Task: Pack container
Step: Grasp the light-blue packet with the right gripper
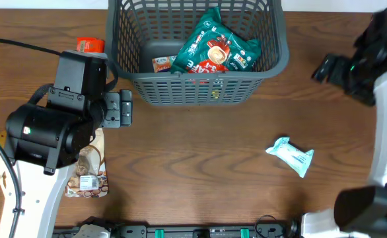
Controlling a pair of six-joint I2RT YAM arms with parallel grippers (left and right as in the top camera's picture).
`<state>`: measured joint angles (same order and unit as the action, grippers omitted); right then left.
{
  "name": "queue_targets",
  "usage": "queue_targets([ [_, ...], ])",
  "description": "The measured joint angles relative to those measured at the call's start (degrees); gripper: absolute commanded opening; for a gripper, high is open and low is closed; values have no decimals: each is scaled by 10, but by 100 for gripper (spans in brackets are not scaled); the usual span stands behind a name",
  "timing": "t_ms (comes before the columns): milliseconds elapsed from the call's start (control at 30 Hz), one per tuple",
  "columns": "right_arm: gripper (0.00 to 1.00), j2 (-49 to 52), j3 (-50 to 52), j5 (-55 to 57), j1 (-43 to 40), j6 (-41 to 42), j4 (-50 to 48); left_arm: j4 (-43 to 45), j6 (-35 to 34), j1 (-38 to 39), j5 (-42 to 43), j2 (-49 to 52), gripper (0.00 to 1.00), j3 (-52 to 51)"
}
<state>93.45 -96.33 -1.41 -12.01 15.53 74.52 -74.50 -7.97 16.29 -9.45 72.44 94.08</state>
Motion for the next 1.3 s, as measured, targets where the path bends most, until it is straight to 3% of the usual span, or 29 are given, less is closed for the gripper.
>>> queue_targets([
  [200, 99, -120, 284, -21, 16, -1, -170, 0, 0, 0, 0, 0, 93, -1],
  [467, 99, -136, 519, -30, 50, 13, -355, 0, 0, 0, 0, 0, 93, -1],
  [767, 99, -136, 596, -31, 58, 20, -456, -7, 0, 0, 0, 0, 93, -1],
  [1100, 99, -138, 630, -29, 58, 20, -478, -8, 0, 0, 0, 0, 93, -1],
  [1133, 96, -138, 630, -29, 58, 20, -478, -8, 0, 0, 0, 0, 93, -1],
  [1200, 73, -138, 630, -30, 58, 19, -479, -8, 0, 0, 0, 0, 93, -1],
  [1267, 25, -138, 631, -31, 58, 21, -482, -8, 0, 0, 0, 0, 93, -1],
  [1300, 15, -138, 632, -31, 58, 24, -483, -8, 0, 0, 0, 0, 93, -1],
])
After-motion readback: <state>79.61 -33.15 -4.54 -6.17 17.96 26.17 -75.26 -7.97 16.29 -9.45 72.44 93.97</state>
